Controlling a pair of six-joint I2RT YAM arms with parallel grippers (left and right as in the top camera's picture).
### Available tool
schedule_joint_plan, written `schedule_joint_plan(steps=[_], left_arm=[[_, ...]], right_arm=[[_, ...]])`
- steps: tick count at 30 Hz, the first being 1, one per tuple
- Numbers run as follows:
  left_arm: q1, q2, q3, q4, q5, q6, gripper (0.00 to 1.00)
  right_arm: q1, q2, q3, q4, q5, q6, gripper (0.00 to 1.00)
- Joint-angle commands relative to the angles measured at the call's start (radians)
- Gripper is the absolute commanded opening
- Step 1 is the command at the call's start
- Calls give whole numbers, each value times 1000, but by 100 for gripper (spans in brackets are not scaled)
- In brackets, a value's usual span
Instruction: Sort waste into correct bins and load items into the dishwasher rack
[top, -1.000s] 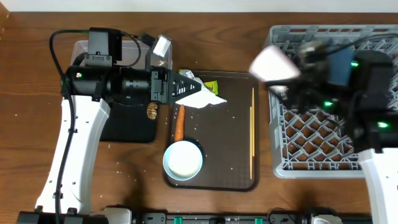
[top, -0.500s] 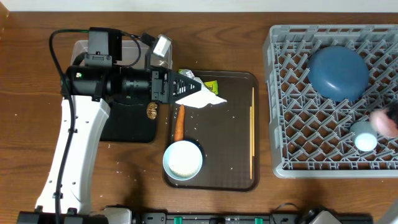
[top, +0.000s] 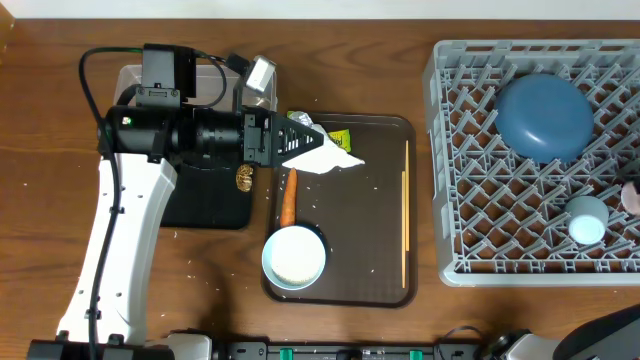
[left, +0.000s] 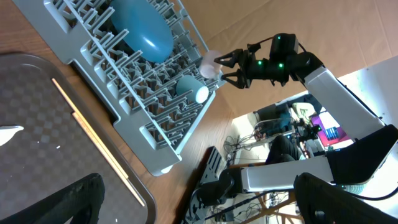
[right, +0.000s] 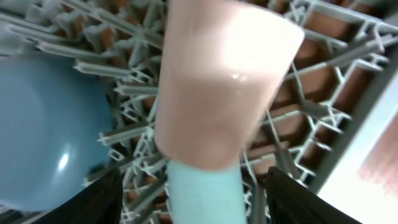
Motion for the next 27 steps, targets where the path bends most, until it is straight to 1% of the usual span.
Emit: schedule_joint_plan(steps=[1, 3, 5, 7, 9, 12, 15, 16, 18, 20, 22, 26, 27], left_arm=[[2, 1, 2, -3, -8, 14, 98], [2, 1, 2, -2, -8, 14, 98], [2, 1, 2, -2, -17, 14, 98], [2, 1, 2, -3, -34, 14, 98], [2, 1, 2, -3, -34, 14, 98], [2, 1, 2, -3, -34, 14, 98], [2, 1, 2, -3, -34, 14, 98], [2, 1, 2, -3, -34, 14, 98], [2, 1, 2, -3, -34, 14, 98], [2, 1, 2, -3, -34, 14, 98], [2, 1, 2, -3, -34, 14, 98], [2, 1, 2, -6, -34, 14, 98], [2, 1, 2, -6, -34, 14, 98]], right_arm=[[10, -28, 3, 21, -13, 0, 69], [10, -35, 3, 24, -13, 0, 73], [11, -34, 3, 22, -13, 0, 76], [16, -34, 3, 29, -20, -2, 74], [21, -34, 3, 37, -68, -28, 73], [37, -34, 3, 25, -84, -29, 75], [47, -34, 3, 53, -76, -30, 77], [48, -34, 3, 69, -102, -39, 77], [50, -35, 3, 98, -227, -104, 76], [50, -39, 3, 98, -276, -104, 73], [50, -51, 4, 106, -247, -105, 74], [49, -91, 14, 165, -161, -150, 80], [49, -95, 14, 209, -150, -190, 84]])
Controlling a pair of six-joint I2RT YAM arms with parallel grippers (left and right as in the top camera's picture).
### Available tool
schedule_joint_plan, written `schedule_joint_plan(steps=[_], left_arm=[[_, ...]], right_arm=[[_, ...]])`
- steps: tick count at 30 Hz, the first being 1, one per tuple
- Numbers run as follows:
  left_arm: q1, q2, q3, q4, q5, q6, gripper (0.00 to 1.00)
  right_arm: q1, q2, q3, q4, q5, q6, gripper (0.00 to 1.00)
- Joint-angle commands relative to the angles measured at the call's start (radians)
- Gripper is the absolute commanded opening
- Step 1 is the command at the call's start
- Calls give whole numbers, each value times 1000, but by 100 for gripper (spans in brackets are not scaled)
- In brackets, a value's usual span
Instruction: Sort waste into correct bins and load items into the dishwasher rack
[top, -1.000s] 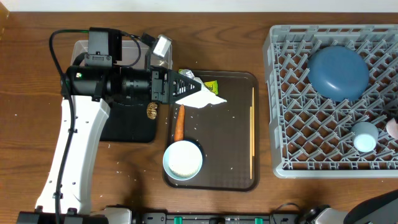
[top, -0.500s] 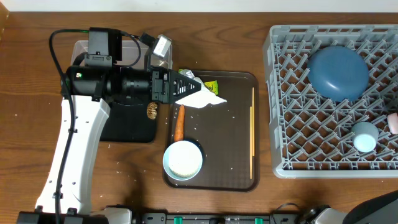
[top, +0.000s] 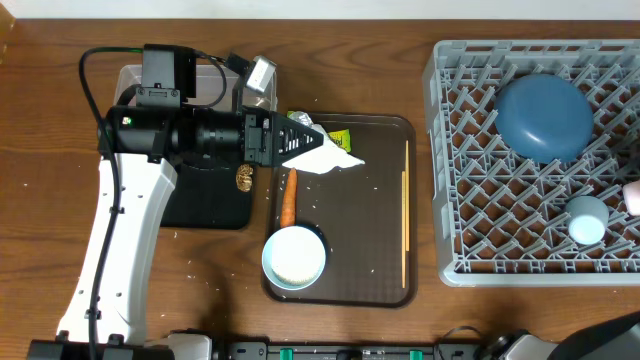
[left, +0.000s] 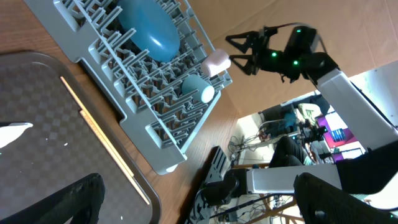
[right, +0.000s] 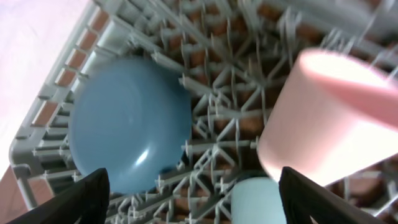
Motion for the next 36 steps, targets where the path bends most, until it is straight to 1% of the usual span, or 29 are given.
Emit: schedule_joint_plan(steps=[1, 3, 4, 6, 9, 10, 11, 13, 15, 16, 18, 21, 22, 23, 25, 26, 30, 31, 36], left_arm=[[2, 1, 2, -3, -8, 14, 98], [2, 1, 2, -3, -8, 14, 98], [2, 1, 2, -3, -8, 14, 98], [2, 1, 2, -3, -8, 14, 98], [1, 1, 2, -3, -8, 14, 98], [2, 1, 2, -3, -8, 14, 98], [2, 1, 2, -3, -8, 14, 98], [2, 1, 1, -3, -8, 14, 98], [2, 1, 1, -3, -8, 14, 98], [2, 1, 0, -3, -8, 14, 98], [2, 1, 0, -3, -8, 14, 98], [2, 1, 0, -3, -8, 14, 98], [2, 1, 0, -4, -8, 14, 98], [2, 1, 0, -4, -8, 14, 98], [2, 1, 0, -4, -8, 14, 98], [2, 1, 0, -4, -8, 14, 98], [2, 1, 0, -6, -8, 14, 98], [2, 1, 0, -8, -8, 14, 98], [2, 1, 0, -11, -8, 14, 98]], right_arm=[[10, -44, 13, 65, 37, -100, 84], [10, -35, 13, 82, 79, -116, 86], [9, -27, 13, 71, 85, -116, 84], [11, -14, 13, 7, 69, -114, 77], [39, 4, 13, -145, 61, -89, 64], [50, 5, 13, -177, 81, -88, 64], [66, 7, 13, -216, 129, -72, 66], [86, 7, 13, -282, 278, 17, 76], [92, 7, 13, -305, 359, 66, 83], [93, 7, 13, -311, 382, 90, 90], [93, 7, 13, -312, 414, 134, 93], [87, 6, 14, -265, 410, 153, 94], [84, 3, 15, -231, 375, 125, 94], [81, 1, 15, -171, 282, 28, 93], [72, -3, 15, -75, 121, -119, 91], [66, -5, 16, -42, 98, -130, 89], [10, 4, 17, 74, 109, -124, 88], [5, 6, 17, 80, 110, -125, 88], [-45, 50, 17, 159, 120, -189, 86]])
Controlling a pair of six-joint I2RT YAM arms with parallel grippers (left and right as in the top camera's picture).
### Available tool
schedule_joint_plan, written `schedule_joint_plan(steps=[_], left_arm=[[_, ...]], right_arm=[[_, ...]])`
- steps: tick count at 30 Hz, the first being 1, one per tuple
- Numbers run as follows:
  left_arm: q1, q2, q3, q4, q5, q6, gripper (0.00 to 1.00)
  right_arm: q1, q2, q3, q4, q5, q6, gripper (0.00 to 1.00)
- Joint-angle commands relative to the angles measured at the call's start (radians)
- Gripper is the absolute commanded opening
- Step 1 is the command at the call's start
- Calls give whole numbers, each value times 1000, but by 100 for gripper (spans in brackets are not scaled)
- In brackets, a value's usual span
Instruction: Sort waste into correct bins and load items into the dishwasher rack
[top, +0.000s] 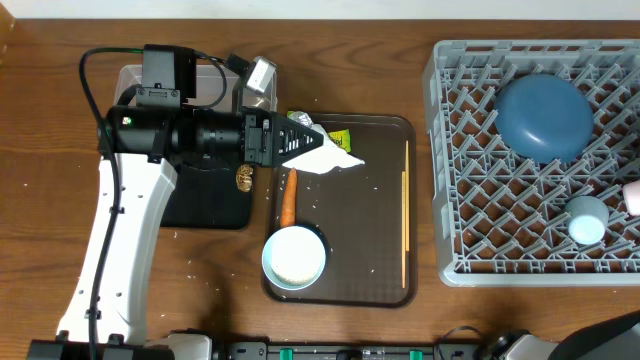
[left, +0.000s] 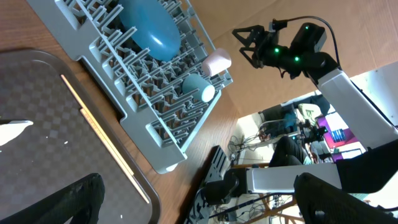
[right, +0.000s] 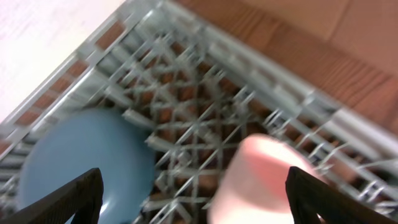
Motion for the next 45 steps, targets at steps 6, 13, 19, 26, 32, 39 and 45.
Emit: schedule_joint_plan(steps=[6, 13, 19, 26, 32, 39, 45], left_arm=[[2, 1, 0, -5, -5, 14, 98], [2, 1, 0, -7, -5, 14, 98], [2, 1, 0, -8, -6, 15, 98], [0, 1, 0, -12, -53, 14, 98], [0, 1, 0, -13, -55, 14, 98], [0, 1, 0, -16, -87, 14, 98], [0, 1, 0, -16, -93, 14, 98]], right_arm=[[-27, 98, 10, -43, -16, -115, 85], [-27, 142, 10, -124, -21, -117, 72], [-27, 126, 10, -189, -27, -65, 48], [-27, 109, 10, -163, -207, -28, 9], [-27, 55, 11, -108, -535, -16, 1], [29, -15, 11, -124, -822, -6, 1], [222, -60, 11, -116, -996, -35, 1]])
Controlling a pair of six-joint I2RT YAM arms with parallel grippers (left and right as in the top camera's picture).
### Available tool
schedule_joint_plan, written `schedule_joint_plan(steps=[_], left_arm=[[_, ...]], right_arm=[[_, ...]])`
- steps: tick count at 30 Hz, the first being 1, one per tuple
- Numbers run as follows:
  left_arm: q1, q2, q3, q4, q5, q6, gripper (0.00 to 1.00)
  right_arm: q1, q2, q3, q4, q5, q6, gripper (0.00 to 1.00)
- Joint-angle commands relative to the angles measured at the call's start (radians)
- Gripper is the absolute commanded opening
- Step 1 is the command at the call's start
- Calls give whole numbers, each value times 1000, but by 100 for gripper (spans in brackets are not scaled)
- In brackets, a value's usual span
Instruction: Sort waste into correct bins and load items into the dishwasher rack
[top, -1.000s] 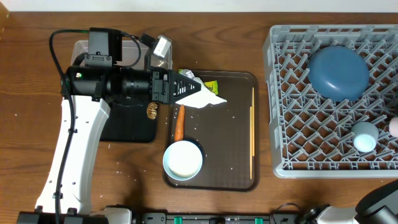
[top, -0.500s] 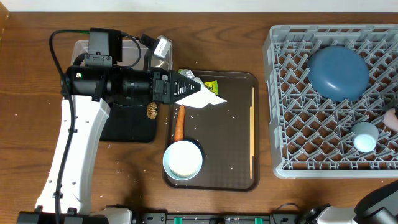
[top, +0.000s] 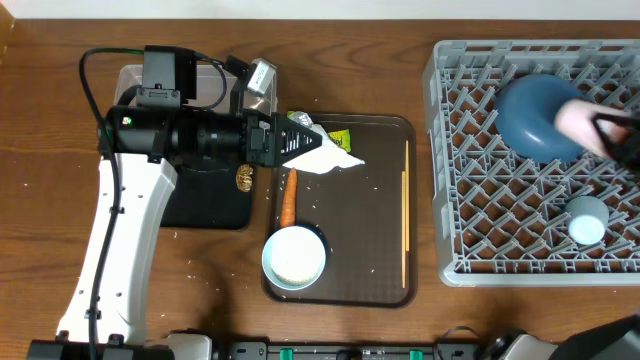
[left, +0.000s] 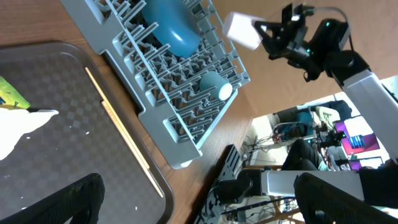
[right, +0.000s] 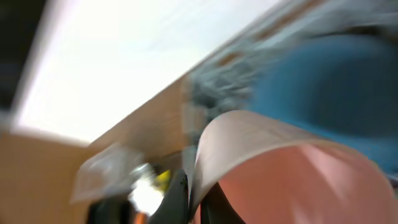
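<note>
My right gripper (top: 603, 134) is shut on a pink cup (top: 576, 121) and holds it, blurred, above the grey dishwasher rack (top: 470, 230), beside the upturned blue bowl (top: 535, 118). The right wrist view is filled by the pink cup (right: 298, 177) with the blue bowl (right: 323, 87) behind. A light blue cup (top: 587, 221) stands in the rack. My left gripper (top: 300, 142) hangs open over the brown tray (top: 380, 285), above a white napkin (top: 328, 157); its fingers (left: 74, 199) stand far apart.
On the tray lie a carrot (top: 287, 198), a white-filled bowl (top: 294, 257), chopsticks (top: 405, 215) and a green packet (top: 341, 137). A black bin (top: 205, 200) and a clear bin (top: 180, 85) sit at the left, with a foil scrap (top: 260, 74) and a small golden scrap (top: 245, 178).
The pink cup lay at the rack's right edge with my right gripper open and apart from it. Now that gripper is shut on the cup, over the rack by the blue bowl. The left wrist view has shifted slightly.
My right gripper first held the pink cup at the rack's right edge. Then the cup rested there alone while the gripper stood open and away, twice. Now the gripper has the cup again, further left over the rack. My left arm stayed over the tray.
</note>
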Motion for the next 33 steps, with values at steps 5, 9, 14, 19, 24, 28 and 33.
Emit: schedule_joint_plan(steps=[5, 9, 14, 19, 24, 28, 33], left_arm=[[0, 1, 0, 0, -20, 14, 98], [0, 1, 0, 2, -23, 14, 98], [0, 4, 0, 4, -23, 14, 100], [-4, 4, 0, 9, 4, 14, 98], [-4, 4, 0, 70, 174, 14, 97], [-4, 4, 0, 122, 283, 14, 98], [-6, 4, 0, 136, 301, 14, 97]], right_arm=[[305, -37, 11, 46, -256, -45, 1], [478, -37, 11, 121, -309, -52, 1], [690, -37, 11, 264, -415, -52, 1], [833, -37, 11, 388, -456, -51, 1], [895, -37, 11, 454, -456, -48, 1], [932, -37, 11, 476, -456, -48, 1], [988, -37, 11, 554, -456, -48, 1]])
